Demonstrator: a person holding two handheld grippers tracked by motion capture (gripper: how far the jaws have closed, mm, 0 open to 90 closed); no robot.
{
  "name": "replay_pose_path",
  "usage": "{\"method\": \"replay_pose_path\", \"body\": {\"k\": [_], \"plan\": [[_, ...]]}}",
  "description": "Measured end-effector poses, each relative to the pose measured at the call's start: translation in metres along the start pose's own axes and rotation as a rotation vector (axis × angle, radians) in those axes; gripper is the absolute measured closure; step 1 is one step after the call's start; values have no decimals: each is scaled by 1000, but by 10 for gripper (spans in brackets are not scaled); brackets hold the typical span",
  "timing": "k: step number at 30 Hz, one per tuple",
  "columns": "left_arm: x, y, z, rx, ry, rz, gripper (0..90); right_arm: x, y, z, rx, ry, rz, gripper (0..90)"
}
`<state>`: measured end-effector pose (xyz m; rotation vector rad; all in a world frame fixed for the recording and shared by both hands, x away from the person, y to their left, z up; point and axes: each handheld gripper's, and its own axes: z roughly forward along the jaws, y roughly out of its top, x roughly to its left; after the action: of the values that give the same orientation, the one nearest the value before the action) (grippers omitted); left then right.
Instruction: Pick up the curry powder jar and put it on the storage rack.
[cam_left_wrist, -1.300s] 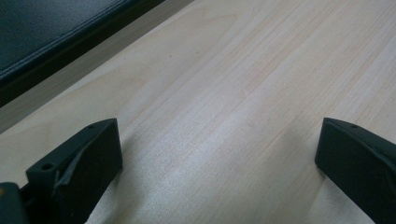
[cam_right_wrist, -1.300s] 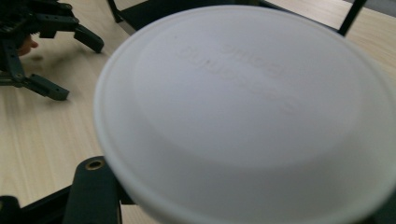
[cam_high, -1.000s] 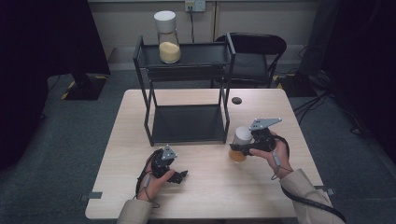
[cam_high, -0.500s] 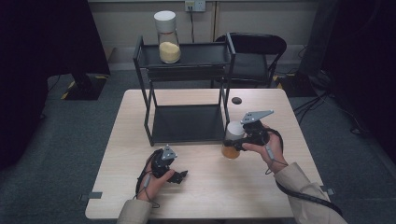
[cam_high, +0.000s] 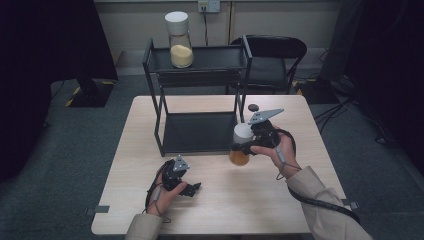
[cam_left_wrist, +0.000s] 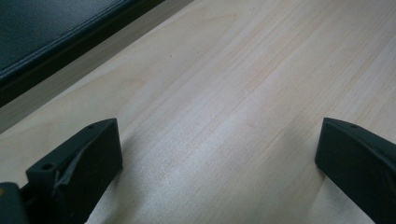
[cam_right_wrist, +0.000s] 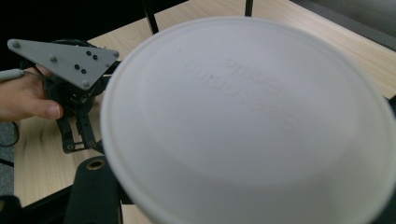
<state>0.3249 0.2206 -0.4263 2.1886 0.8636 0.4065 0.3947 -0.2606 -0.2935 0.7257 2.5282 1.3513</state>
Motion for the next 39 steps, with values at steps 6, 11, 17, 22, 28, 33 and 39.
{"method": "replay_pose_path", "body": {"k": [6,11,17,22,28,33,39], "plan": [[0,0,0,0,0,1,0,0,15,4,13,5,-12,351],[0,0,0,-1,-1,-1,0,-2,27,7,17,15,-13,351],[0,0,0,0,0,0,0,-4,44,6,17,17,-19,351],[0,0,0,0,0,0,0,-4,59,4,21,15,-29,351],[0,0,0,0,0,0,0,-7,74,1,12,17,-30,351],[0,0,0,0,1,1,0,-10,87,-1,9,19,-29,351],[0,0,0,2,1,3,0,-9,107,-3,22,12,-48,351]]}}
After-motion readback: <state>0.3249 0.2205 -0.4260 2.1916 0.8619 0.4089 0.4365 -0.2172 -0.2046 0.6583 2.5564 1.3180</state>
